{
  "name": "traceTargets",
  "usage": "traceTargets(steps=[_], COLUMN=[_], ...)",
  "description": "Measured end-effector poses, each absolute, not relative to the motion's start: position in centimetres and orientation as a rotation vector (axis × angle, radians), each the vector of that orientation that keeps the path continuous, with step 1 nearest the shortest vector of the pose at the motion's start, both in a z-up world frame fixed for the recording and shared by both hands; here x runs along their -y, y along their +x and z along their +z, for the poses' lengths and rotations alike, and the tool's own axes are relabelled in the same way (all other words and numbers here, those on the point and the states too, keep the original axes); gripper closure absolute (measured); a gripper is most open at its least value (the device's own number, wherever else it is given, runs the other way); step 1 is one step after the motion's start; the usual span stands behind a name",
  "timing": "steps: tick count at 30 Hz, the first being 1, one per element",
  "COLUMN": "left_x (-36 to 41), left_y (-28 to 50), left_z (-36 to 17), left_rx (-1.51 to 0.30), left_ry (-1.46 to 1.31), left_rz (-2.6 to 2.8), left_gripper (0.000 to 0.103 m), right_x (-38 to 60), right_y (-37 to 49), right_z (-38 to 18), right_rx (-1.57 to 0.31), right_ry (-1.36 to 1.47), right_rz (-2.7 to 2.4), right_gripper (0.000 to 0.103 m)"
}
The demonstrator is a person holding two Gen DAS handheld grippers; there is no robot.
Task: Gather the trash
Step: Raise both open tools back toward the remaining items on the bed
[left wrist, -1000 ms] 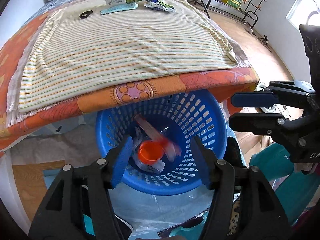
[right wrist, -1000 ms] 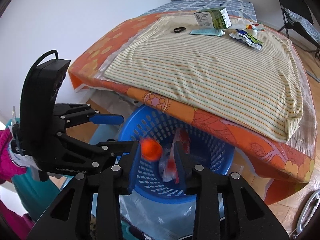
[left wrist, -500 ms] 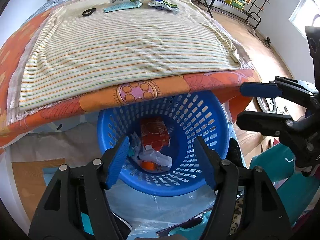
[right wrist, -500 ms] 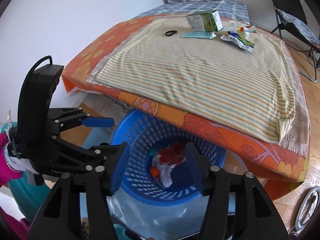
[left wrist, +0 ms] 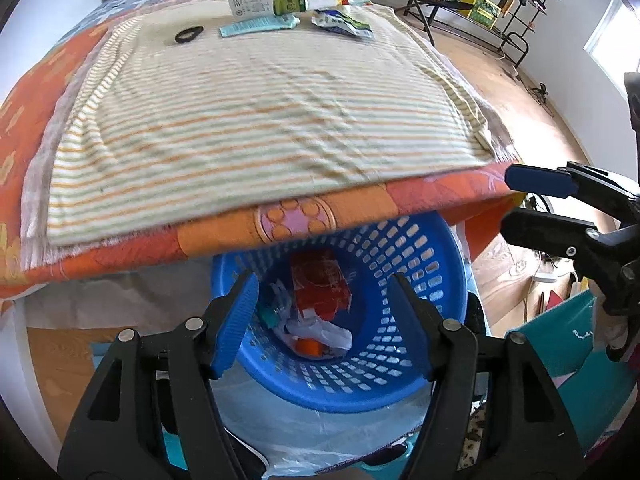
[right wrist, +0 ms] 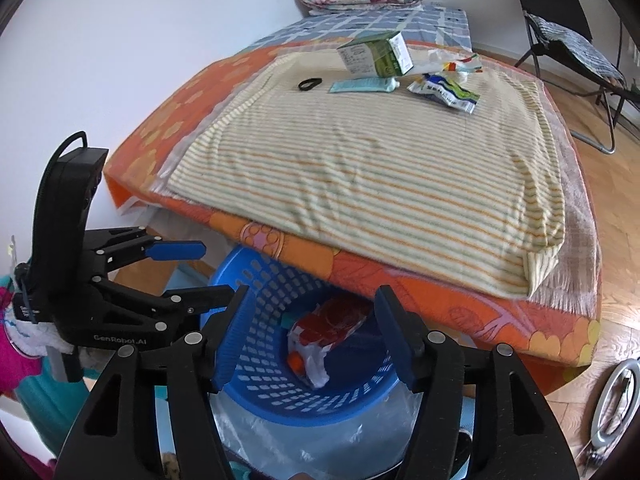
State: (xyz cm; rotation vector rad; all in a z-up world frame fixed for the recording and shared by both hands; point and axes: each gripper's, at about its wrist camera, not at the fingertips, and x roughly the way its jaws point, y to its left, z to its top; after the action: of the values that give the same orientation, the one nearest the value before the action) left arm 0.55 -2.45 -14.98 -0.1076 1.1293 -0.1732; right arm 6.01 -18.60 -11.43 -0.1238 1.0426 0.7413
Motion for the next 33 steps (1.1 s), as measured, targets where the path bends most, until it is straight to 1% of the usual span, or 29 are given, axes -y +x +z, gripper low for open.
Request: traceTargets(steps=[17,22,33], left_x=[-3.1,-5.5,-8.7], left_y=[7.3,10.1,16.8], left_z=[-12.0,-11.5,-10.8], left_rx=[-1.068,-1.046,-0.967], left_ry=[-0.189,-0.226,-0.226], left_rz=[-0.062,-0.014,0.040], left_gripper=[0.034,0.034,0.035], right_x=[17.6,16.4,13.7], right_y=[11.3,13.2,21.2], right_z=[-8.4,-7.8,-6.0], right_rx=[-0.937,-0.906,-0.849], right_ry=[-0.091,-0.128,-0.104], right_rz=[0.765,0.773,0.803], right_gripper=[0.041,0.041,0.041])
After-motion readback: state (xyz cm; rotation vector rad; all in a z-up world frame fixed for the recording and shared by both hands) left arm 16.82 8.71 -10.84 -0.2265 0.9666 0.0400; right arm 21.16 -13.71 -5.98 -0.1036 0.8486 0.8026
